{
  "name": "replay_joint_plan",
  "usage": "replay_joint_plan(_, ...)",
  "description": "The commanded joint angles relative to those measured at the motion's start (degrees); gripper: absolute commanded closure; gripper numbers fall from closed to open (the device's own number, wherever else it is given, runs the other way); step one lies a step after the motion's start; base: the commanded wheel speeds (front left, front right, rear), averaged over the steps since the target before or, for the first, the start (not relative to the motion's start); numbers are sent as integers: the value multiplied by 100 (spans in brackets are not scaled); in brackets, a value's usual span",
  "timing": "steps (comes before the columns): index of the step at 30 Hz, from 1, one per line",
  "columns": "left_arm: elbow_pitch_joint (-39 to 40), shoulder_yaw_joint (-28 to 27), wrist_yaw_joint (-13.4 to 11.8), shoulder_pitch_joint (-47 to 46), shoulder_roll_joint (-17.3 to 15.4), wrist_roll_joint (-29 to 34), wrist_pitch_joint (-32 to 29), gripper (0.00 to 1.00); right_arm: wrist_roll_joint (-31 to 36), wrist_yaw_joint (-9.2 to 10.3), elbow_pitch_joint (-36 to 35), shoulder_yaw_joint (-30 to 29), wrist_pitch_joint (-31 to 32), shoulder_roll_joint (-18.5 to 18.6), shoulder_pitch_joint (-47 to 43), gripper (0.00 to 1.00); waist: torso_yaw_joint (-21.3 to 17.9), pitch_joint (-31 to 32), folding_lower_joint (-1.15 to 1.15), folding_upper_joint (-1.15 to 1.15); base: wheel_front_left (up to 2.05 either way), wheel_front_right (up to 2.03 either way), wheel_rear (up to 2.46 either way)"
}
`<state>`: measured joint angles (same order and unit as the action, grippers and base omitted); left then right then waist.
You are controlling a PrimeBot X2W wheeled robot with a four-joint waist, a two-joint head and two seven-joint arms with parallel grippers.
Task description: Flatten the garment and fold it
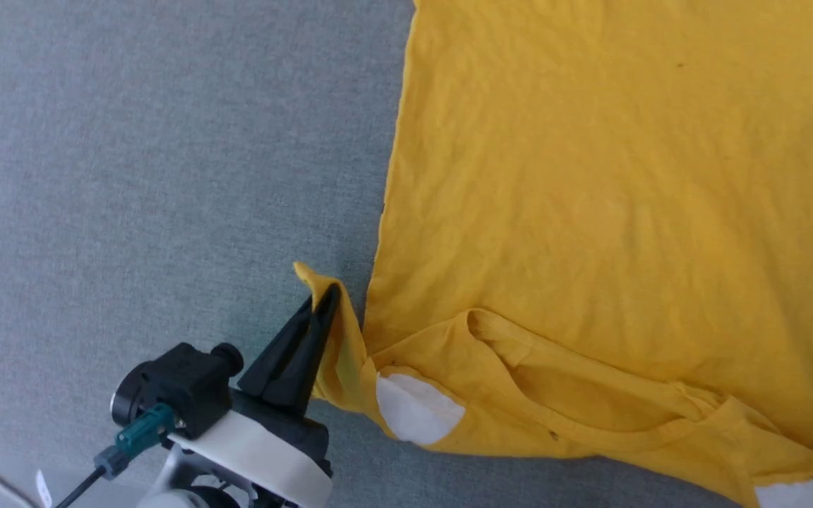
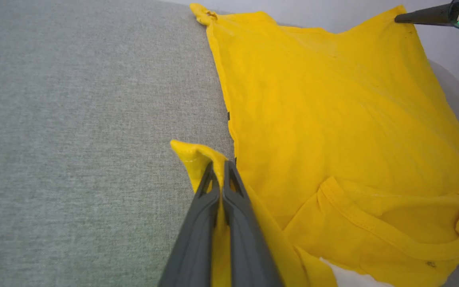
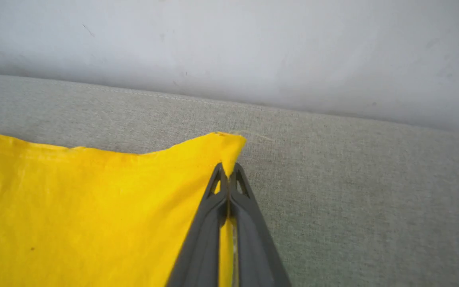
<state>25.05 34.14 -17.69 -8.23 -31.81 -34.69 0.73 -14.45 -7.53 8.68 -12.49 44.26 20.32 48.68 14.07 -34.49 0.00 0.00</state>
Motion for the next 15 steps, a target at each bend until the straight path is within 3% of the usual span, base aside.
replay_joint_plan(1, -7, -44, -15, 3, -55, 2, 5, 100, -149, 4, -104, 9, -104, 54, -135, 100, -311, 375, 0, 0, 0, 0, 0)
replay_joint_plan(10, 128, -134, -91, 201, -327, -63, -151, 100, -997, 4, -1527, -786, -245, 389, -1379, 100, -970, 1160, 0, 0, 0, 0, 0)
replay_joint_plan(15, 176, -186, -151, 359, -417, -121, -164, 100, -1421, 4, -2393, -1612, -128, 129, -2612, 100, -1380, 1360, 0, 0, 0, 0, 0)
